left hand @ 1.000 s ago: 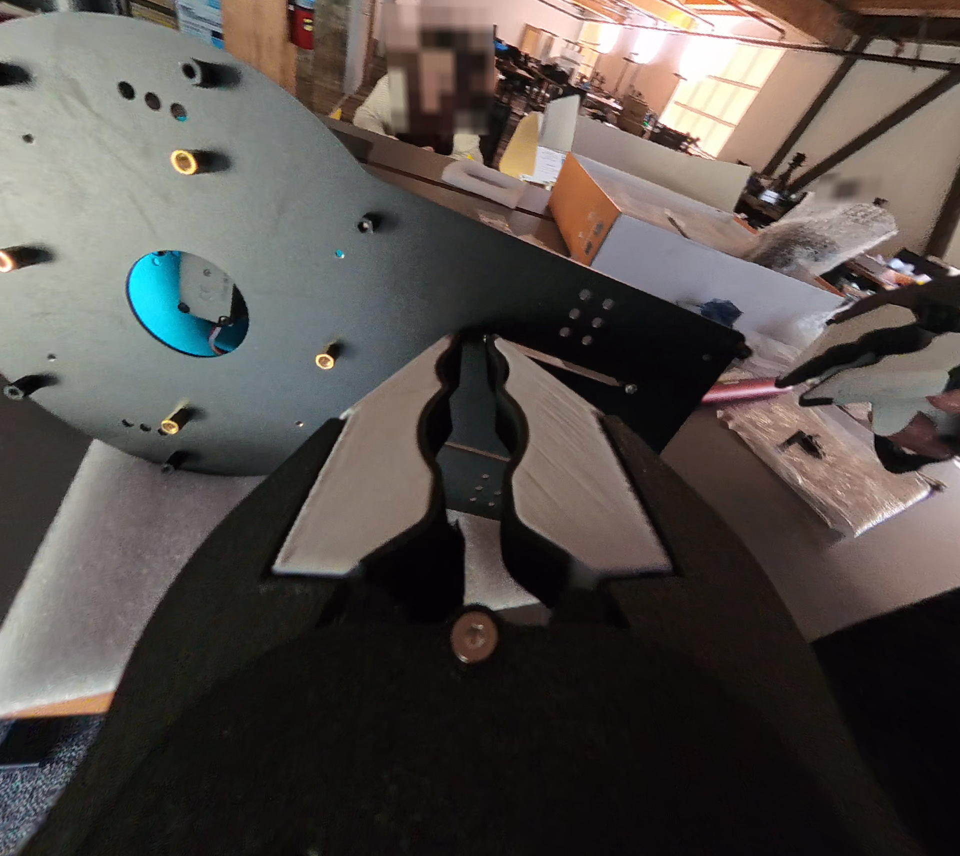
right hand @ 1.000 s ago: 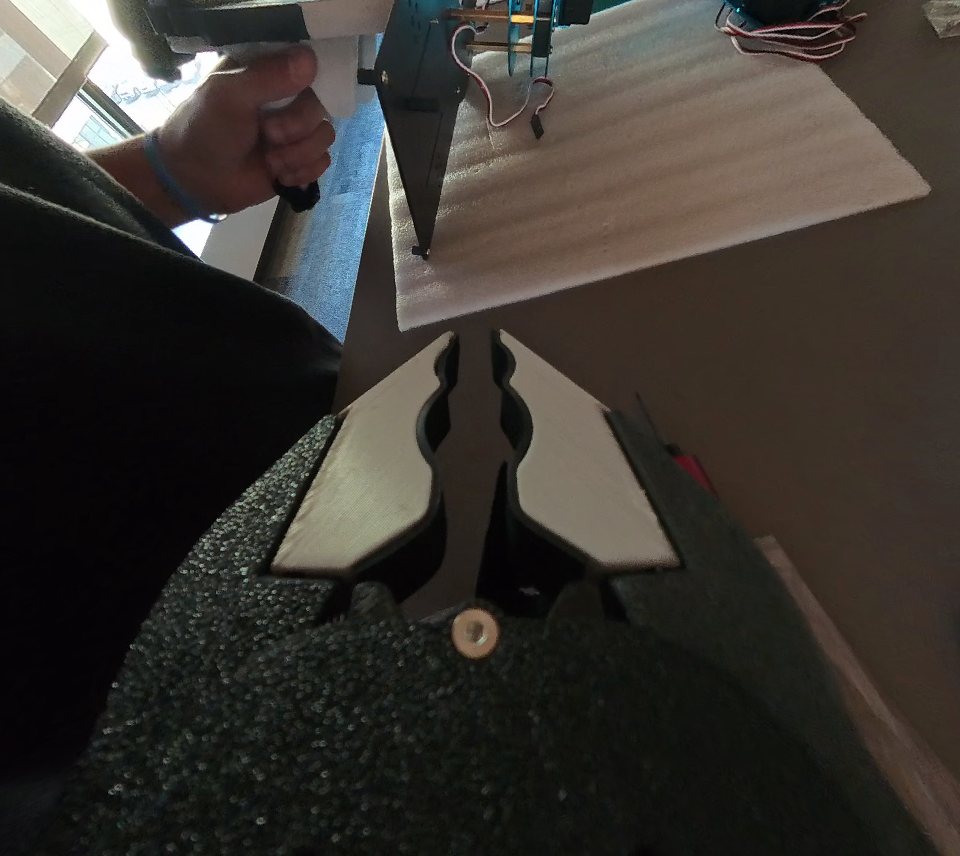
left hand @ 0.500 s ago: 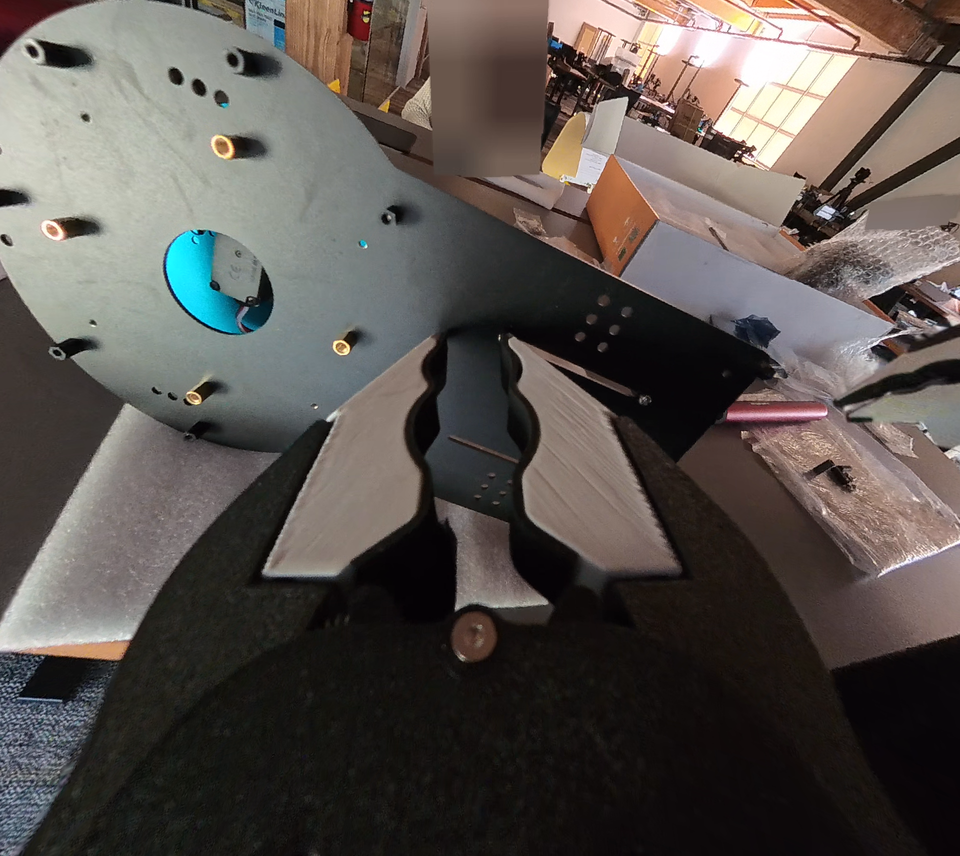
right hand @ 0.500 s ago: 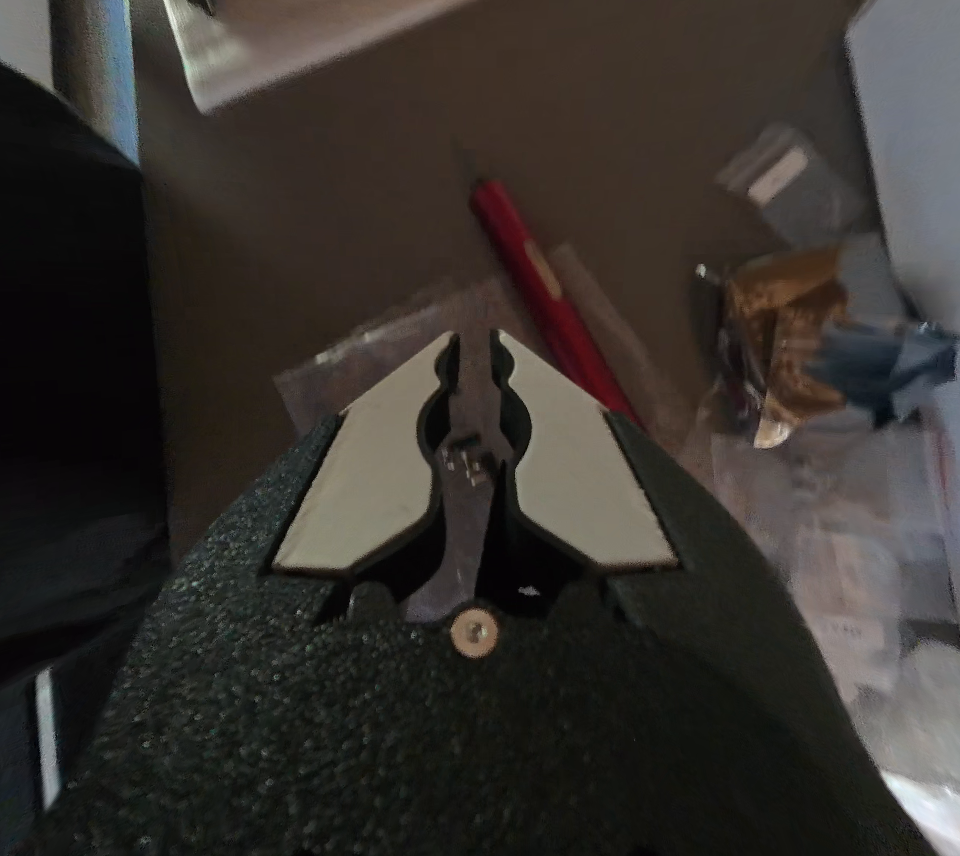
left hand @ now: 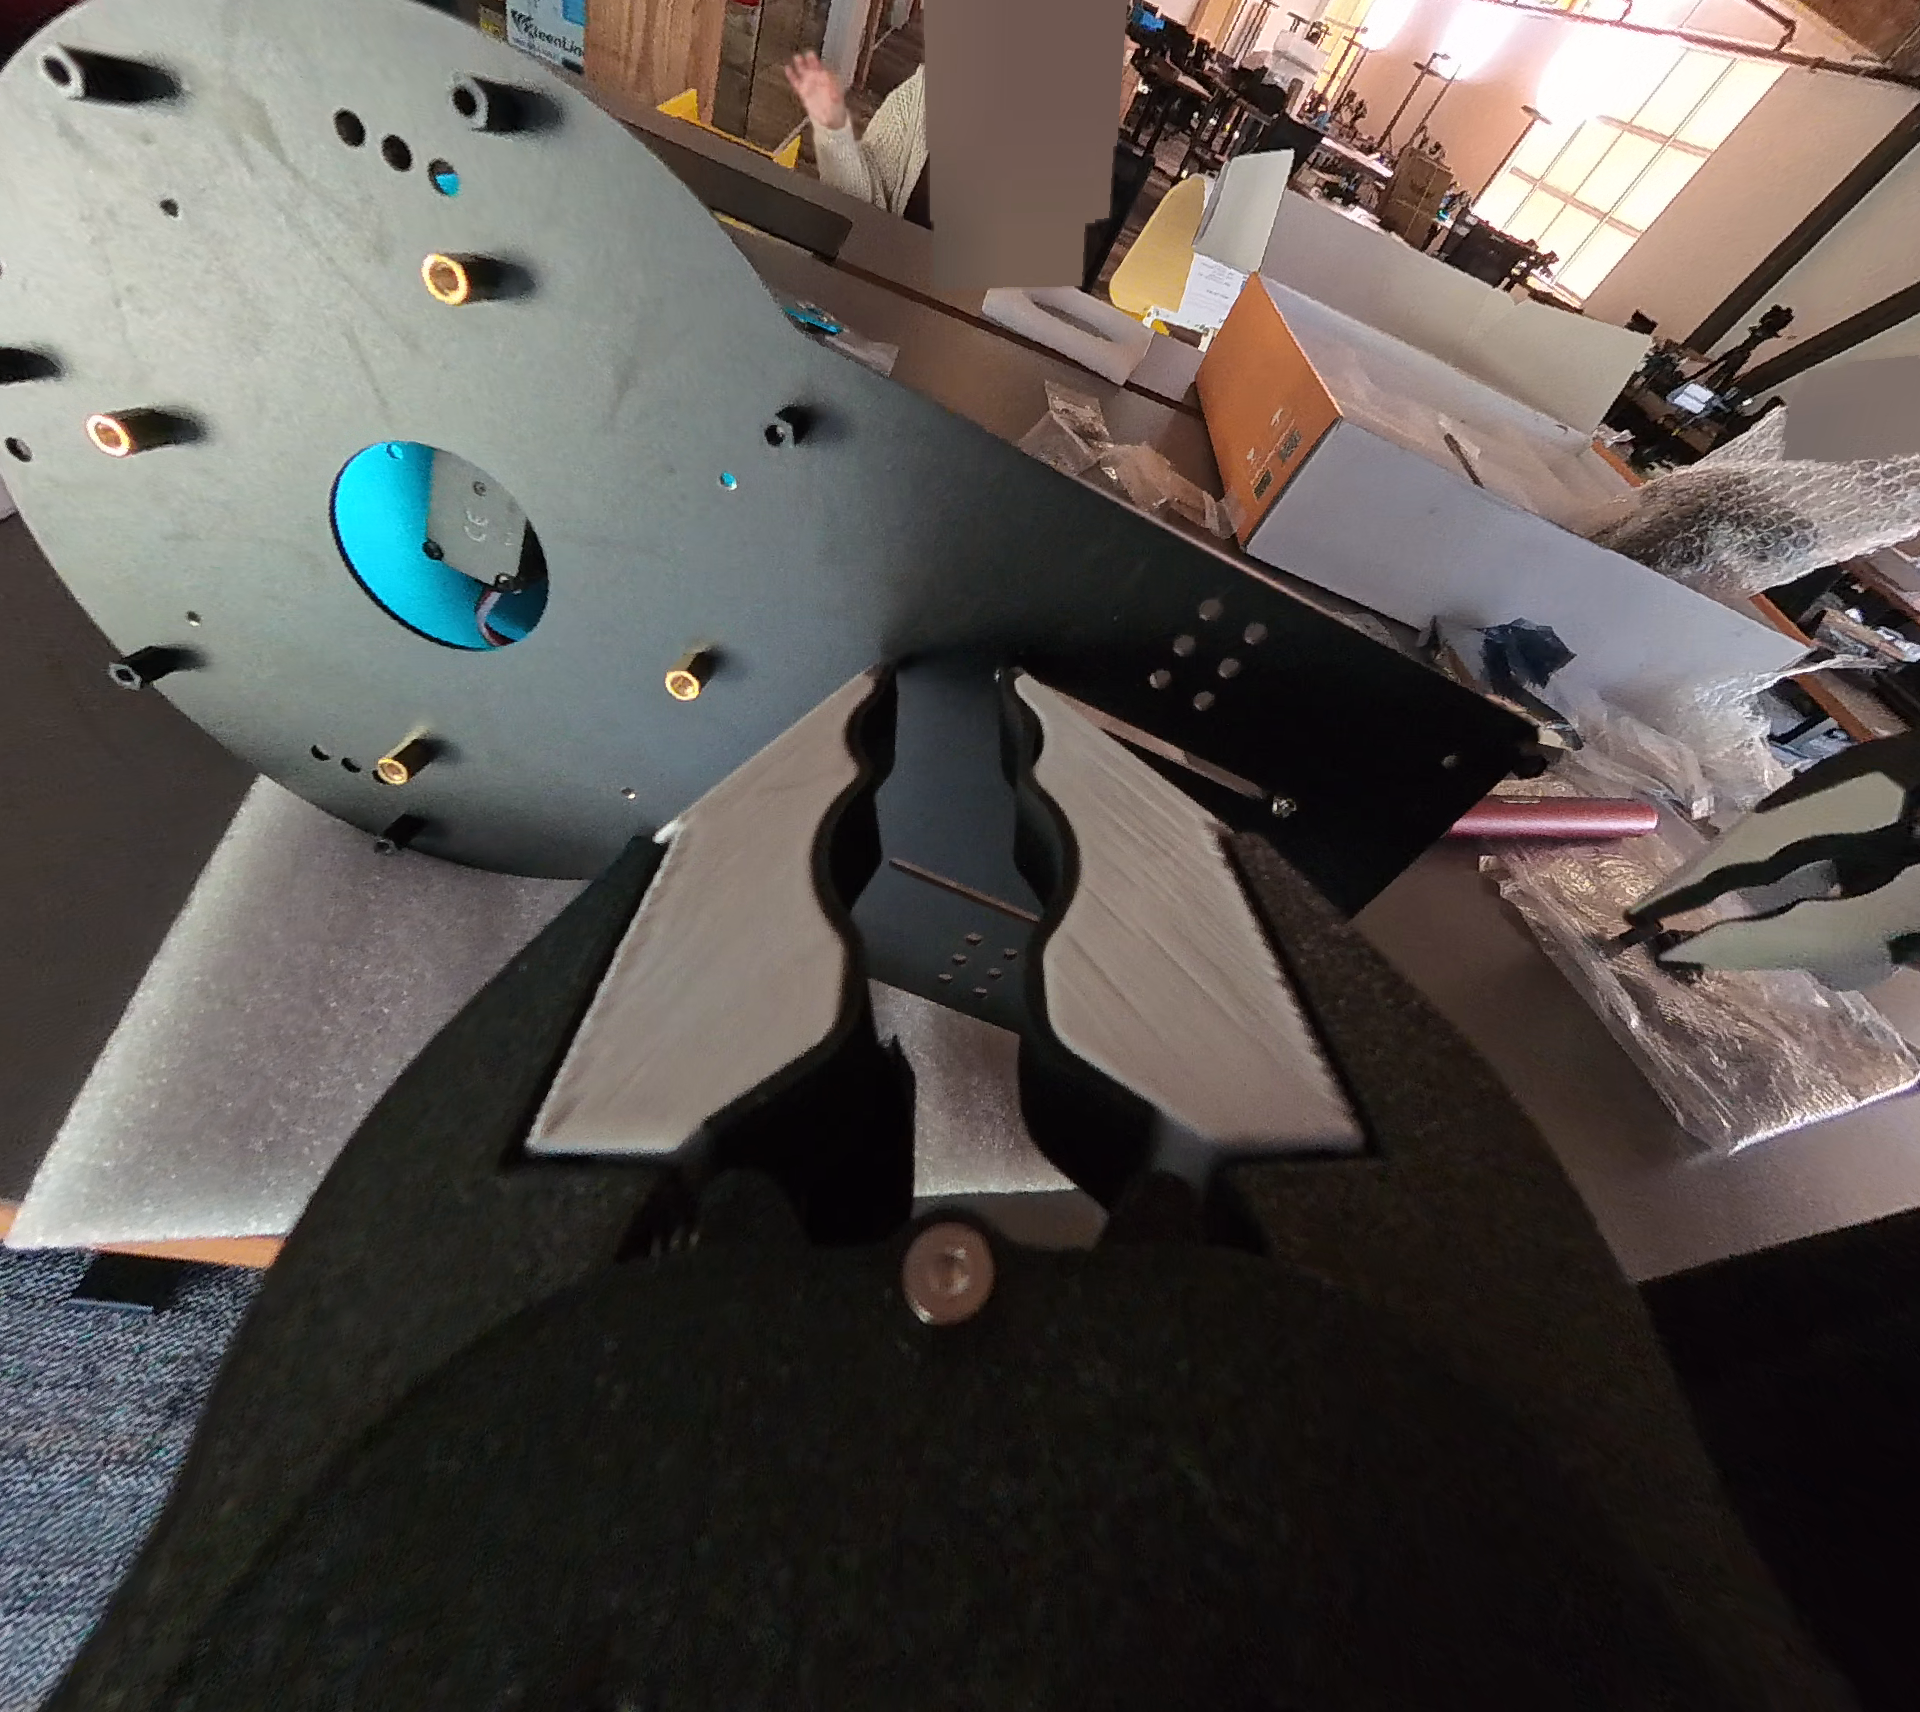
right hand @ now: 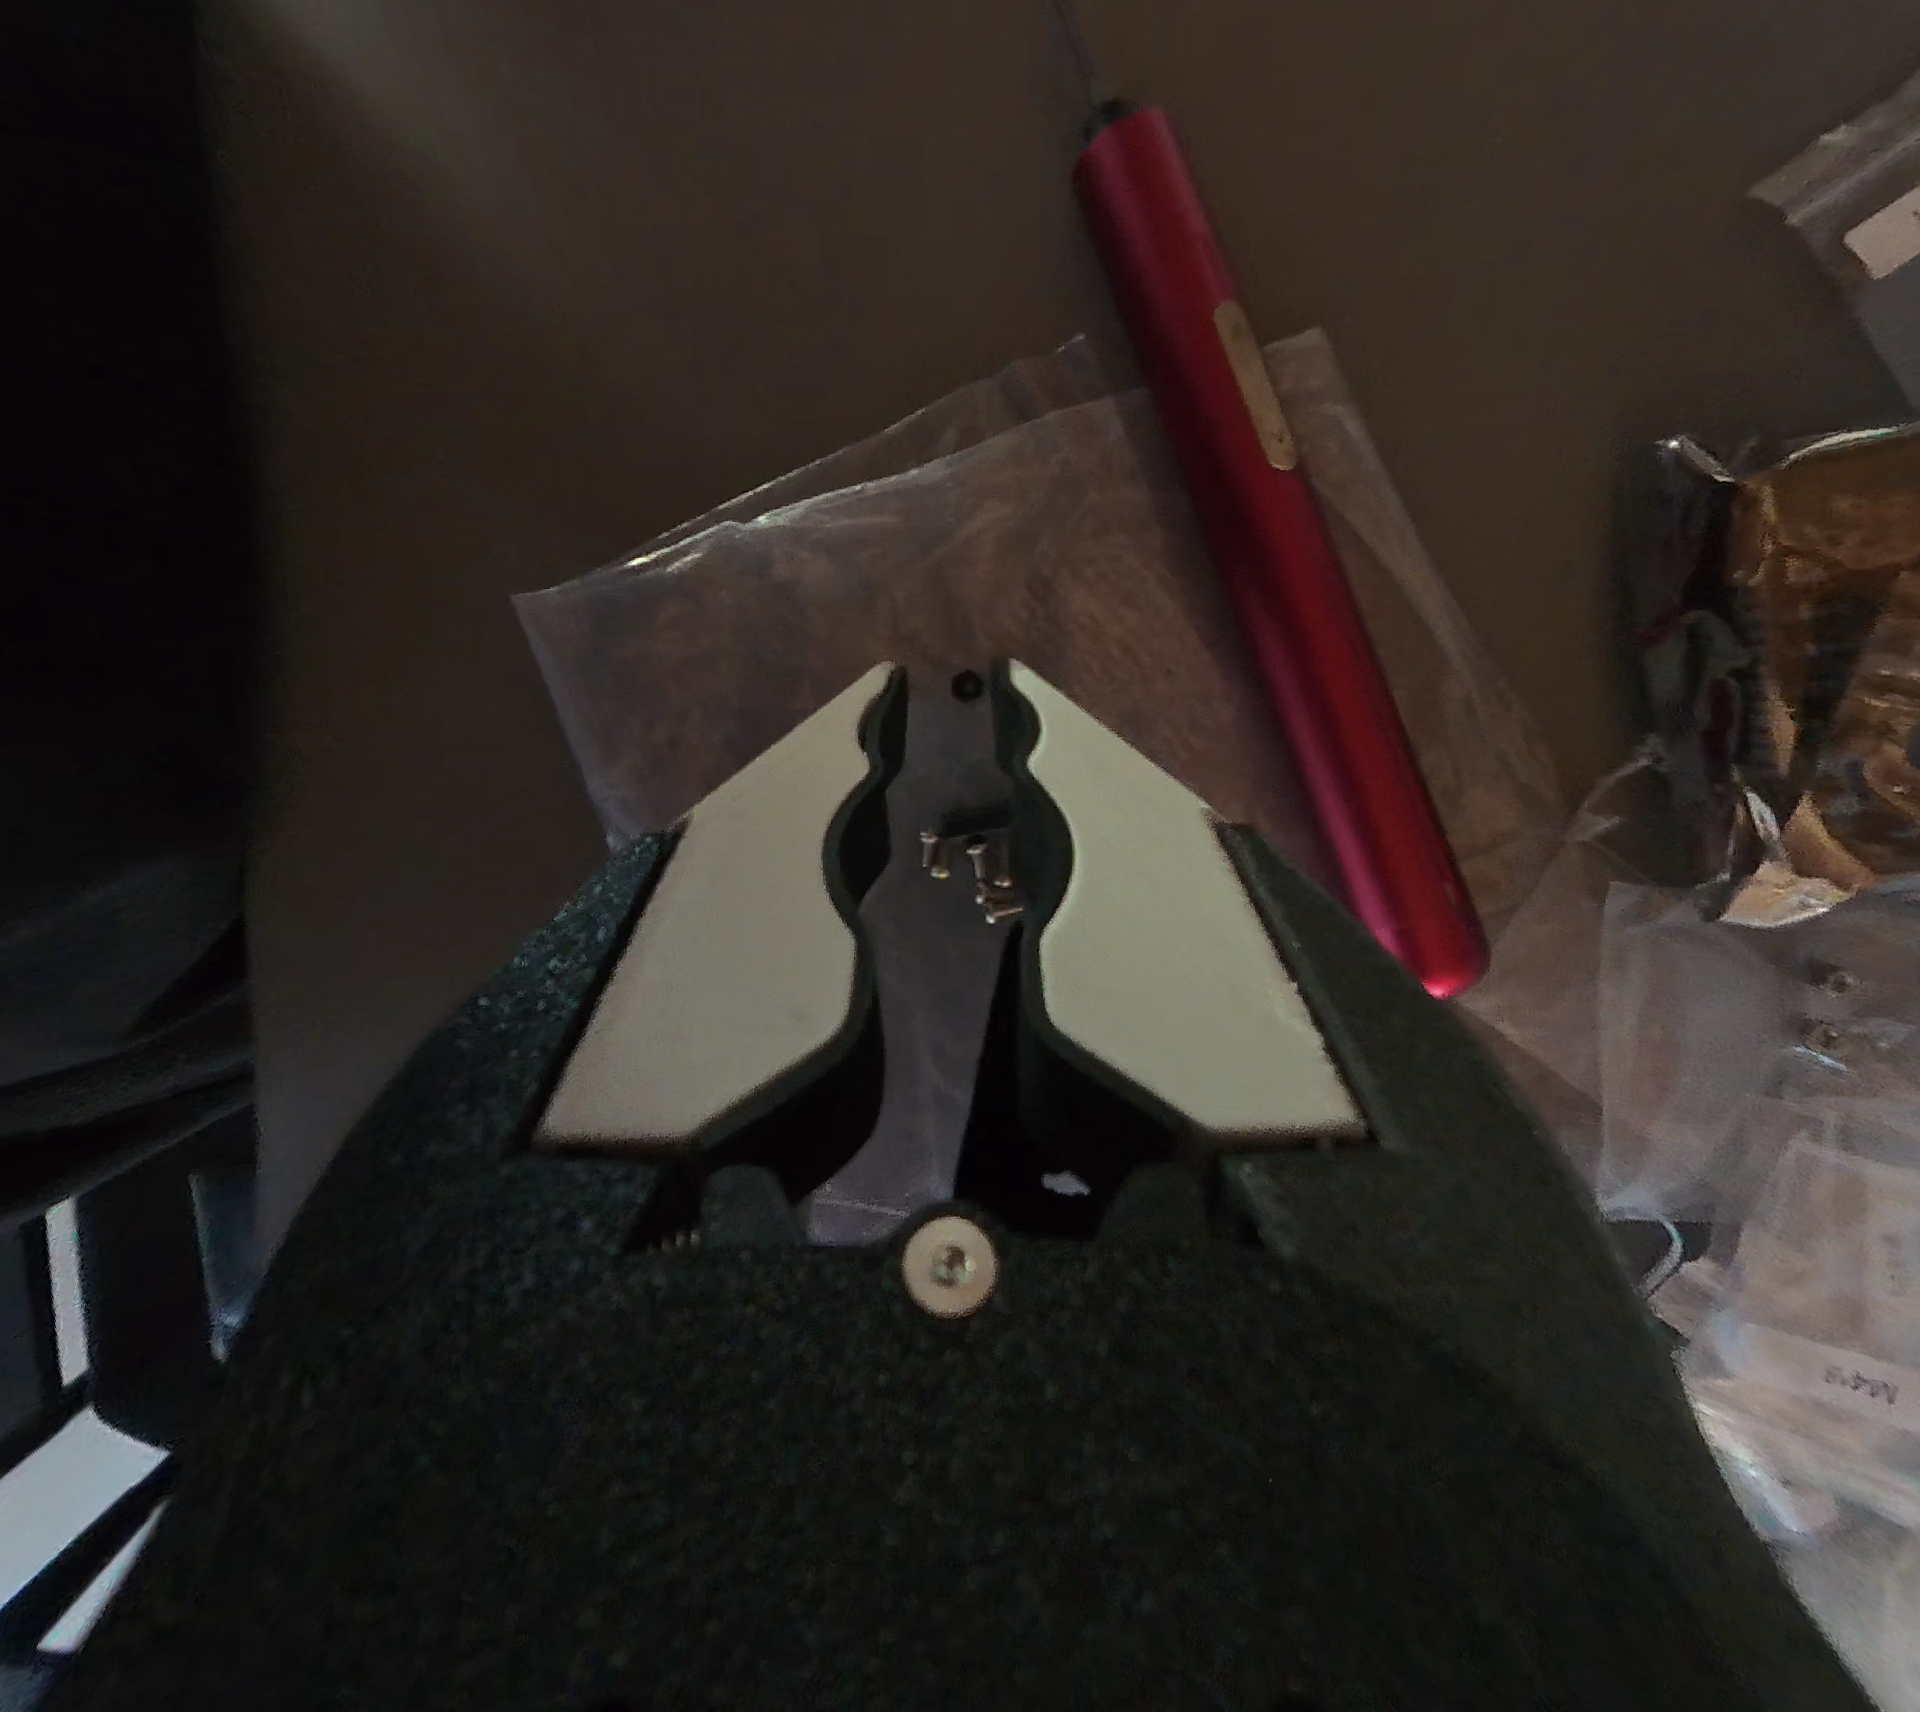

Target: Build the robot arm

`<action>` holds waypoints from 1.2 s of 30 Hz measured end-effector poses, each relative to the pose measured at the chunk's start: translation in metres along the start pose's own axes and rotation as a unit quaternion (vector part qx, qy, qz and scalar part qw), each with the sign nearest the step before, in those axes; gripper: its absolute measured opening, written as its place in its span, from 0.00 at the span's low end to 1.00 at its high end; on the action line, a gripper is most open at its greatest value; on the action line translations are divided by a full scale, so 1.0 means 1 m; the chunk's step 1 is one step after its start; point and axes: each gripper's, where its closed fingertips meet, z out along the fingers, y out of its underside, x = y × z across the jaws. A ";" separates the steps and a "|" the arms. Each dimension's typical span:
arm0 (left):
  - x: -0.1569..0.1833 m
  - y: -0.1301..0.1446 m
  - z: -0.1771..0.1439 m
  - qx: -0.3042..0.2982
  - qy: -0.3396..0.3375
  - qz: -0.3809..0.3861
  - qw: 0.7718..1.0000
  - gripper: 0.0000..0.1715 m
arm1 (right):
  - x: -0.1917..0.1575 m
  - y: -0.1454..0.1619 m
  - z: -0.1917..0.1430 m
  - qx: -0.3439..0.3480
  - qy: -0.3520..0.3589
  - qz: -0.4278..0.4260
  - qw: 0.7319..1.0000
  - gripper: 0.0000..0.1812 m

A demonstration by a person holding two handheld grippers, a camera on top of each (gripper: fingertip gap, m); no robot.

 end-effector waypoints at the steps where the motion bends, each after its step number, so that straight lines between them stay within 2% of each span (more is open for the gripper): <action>1: 0.000 0.000 0.000 -0.001 -0.001 0.002 1.000 0.10 | 0.002 0.001 0.002 -0.005 0.009 -0.003 1.000 0.06; 2: 0.000 0.000 0.000 -0.002 -0.002 0.003 1.000 0.10 | 0.003 0.002 0.004 -0.007 0.016 -0.009 1.000 0.03; 5: 0.000 0.000 0.000 -0.004 -0.002 0.002 1.000 0.10 | 0.007 0.001 0.002 -0.006 0.026 0.004 1.000 0.02; 7: 0.000 0.000 0.000 -0.006 -0.001 0.002 1.000 0.10 | 0.009 -0.021 -0.005 0.046 0.022 0.019 0.999 0.03; 9: 0.000 0.000 0.000 -0.010 -0.001 0.001 1.000 0.10 | 0.003 -0.068 -0.012 0.141 -0.020 0.033 0.989 0.03; 11: 0.000 0.000 0.000 -0.013 -0.001 -0.004 1.000 0.11 | -0.015 -0.132 -0.012 0.243 -0.112 0.047 0.962 0.02; 13: 0.000 0.000 0.000 -0.015 0.000 -0.007 1.000 0.10 | -0.025 -0.192 -0.002 0.304 -0.182 0.047 0.934 0.03; 16: -0.001 0.000 0.000 -0.021 0.001 -0.007 1.000 0.11 | -0.039 -0.262 0.025 0.325 -0.298 0.037 0.897 0.02; 19: -0.001 0.000 0.001 -0.028 0.002 -0.006 1.000 0.11 | -0.061 -0.299 0.054 0.312 -0.391 -0.025 0.865 0.03; 24: 0.000 0.000 0.001 -0.035 0.009 -0.013 0.999 0.11 | -0.085 -0.318 0.088 0.220 -0.472 -0.095 0.848 0.02; 25: -0.001 0.000 0.001 -0.036 0.010 -0.014 0.999 0.11 | -0.084 -0.319 0.092 0.208 -0.480 -0.088 0.848 0.03; 27: 0.000 0.000 0.002 -0.036 0.011 -0.016 0.999 0.11 | -0.084 -0.325 0.088 0.203 -0.528 -0.049 0.823 0.03; 31: -0.001 0.000 0.002 -0.037 0.010 -0.020 0.999 0.11 | -0.083 -0.327 0.089 0.180 -0.580 0.004 0.795 0.03; 36: -0.001 0.000 0.002 -0.039 0.007 -0.016 0.999 0.12 | -0.088 -0.324 0.095 0.161 -0.606 0.021 0.779 0.03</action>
